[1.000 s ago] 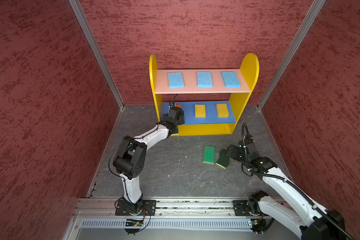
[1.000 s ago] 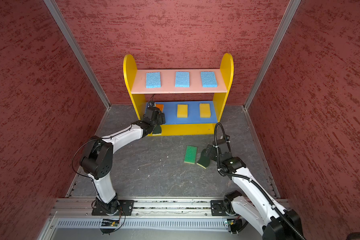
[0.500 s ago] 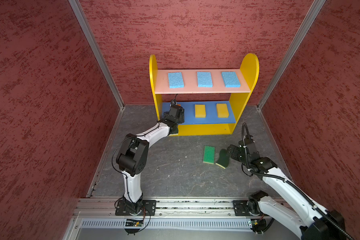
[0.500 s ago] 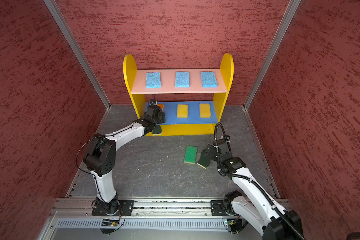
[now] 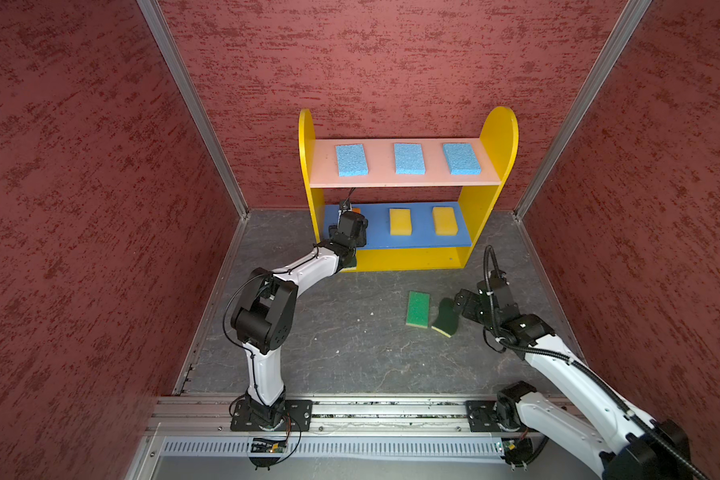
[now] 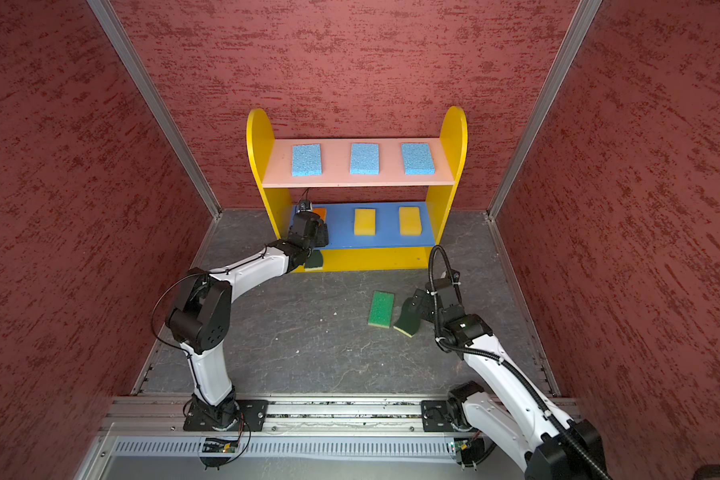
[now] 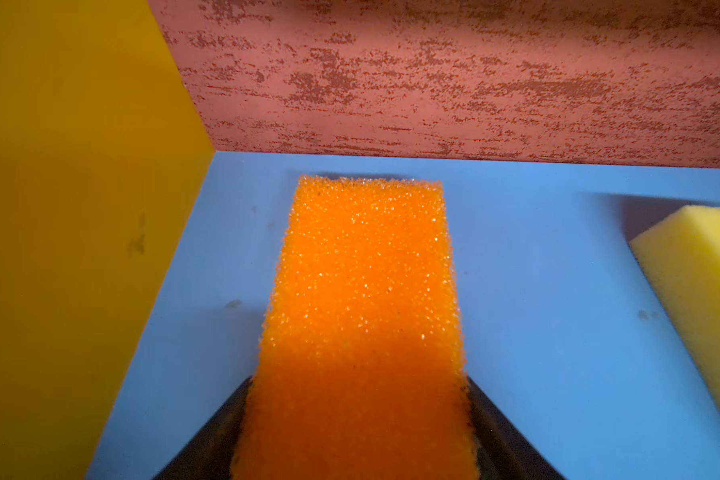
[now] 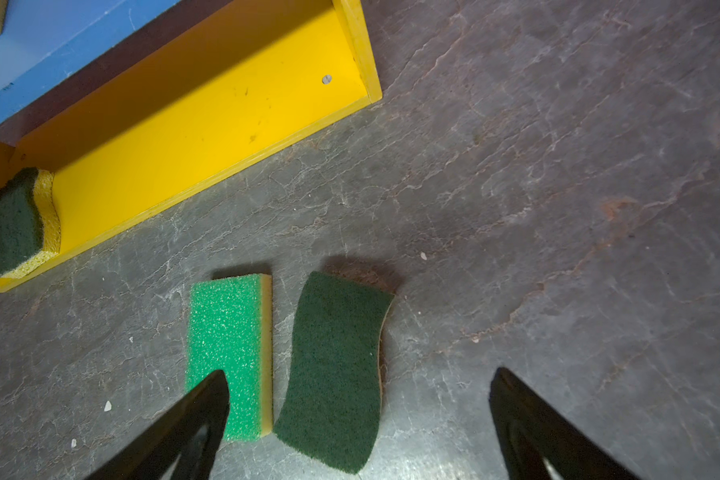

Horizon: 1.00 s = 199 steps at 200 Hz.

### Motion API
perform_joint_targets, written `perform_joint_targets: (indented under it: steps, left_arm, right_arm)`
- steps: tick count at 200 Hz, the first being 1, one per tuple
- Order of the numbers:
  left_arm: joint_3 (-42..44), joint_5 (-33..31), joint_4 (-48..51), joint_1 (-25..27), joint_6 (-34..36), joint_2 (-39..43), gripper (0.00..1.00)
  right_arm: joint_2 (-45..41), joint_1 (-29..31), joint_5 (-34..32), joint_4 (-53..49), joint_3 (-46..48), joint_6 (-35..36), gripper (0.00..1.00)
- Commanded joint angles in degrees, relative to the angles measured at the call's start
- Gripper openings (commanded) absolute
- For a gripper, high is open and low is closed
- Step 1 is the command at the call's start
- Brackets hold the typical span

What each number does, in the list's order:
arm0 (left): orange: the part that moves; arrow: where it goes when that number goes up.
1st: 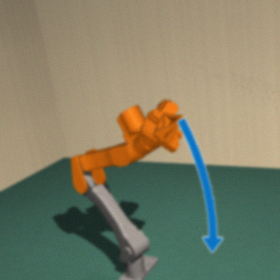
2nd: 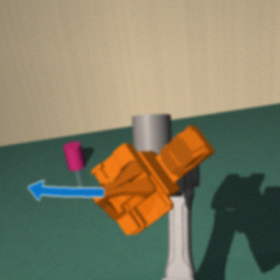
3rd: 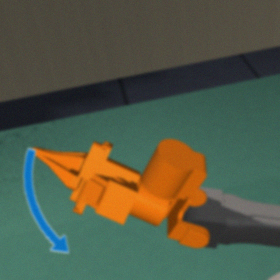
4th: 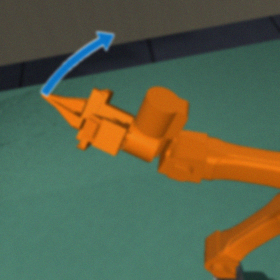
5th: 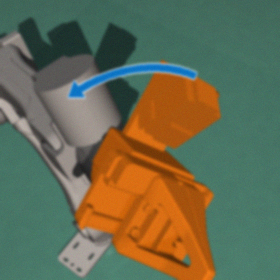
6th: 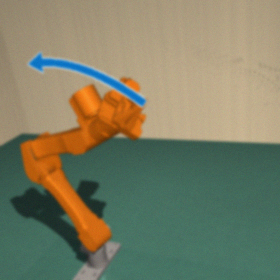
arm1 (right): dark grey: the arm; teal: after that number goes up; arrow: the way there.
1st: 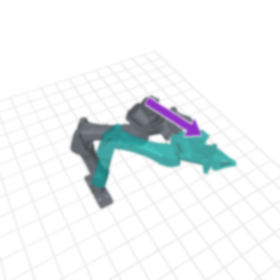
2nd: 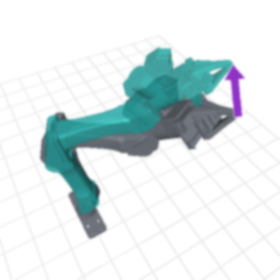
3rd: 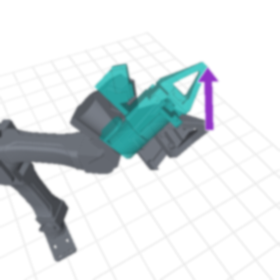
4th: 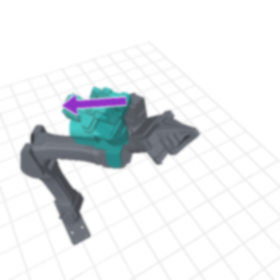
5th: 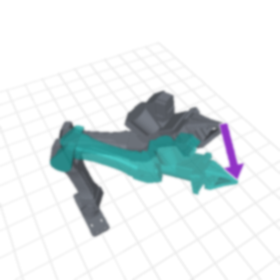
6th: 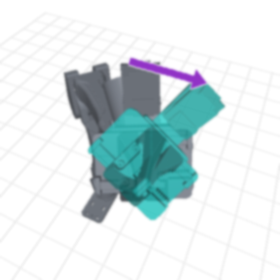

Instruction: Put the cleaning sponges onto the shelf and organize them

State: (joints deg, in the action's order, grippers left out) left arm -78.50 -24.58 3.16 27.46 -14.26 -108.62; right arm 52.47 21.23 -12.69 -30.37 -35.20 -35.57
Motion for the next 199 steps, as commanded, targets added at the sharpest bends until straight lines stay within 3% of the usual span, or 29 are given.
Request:
perform_joint_targets:
  steps: [1,133,199]
  left_arm:
    - [3.22,1.59,9.13,1.39,-2.79,-1.21,0.71]
    - [2.57,1.22,11.75,-0.4,-3.71,-1.66,0.76]
    - [3.17,3.1,11.74,-0.22,-3.85,-0.65,0.83]
  right_arm:
    - [-1.21,0.19,-1.51,-1.34,-0.39,-0.2,0.99]
    - [-2.1,0.21,-1.47,-1.67,0.02,-0.55,0.99]
    - [-2.52,0.21,-1.72,-2.22,0.21,-0.77,0.99]
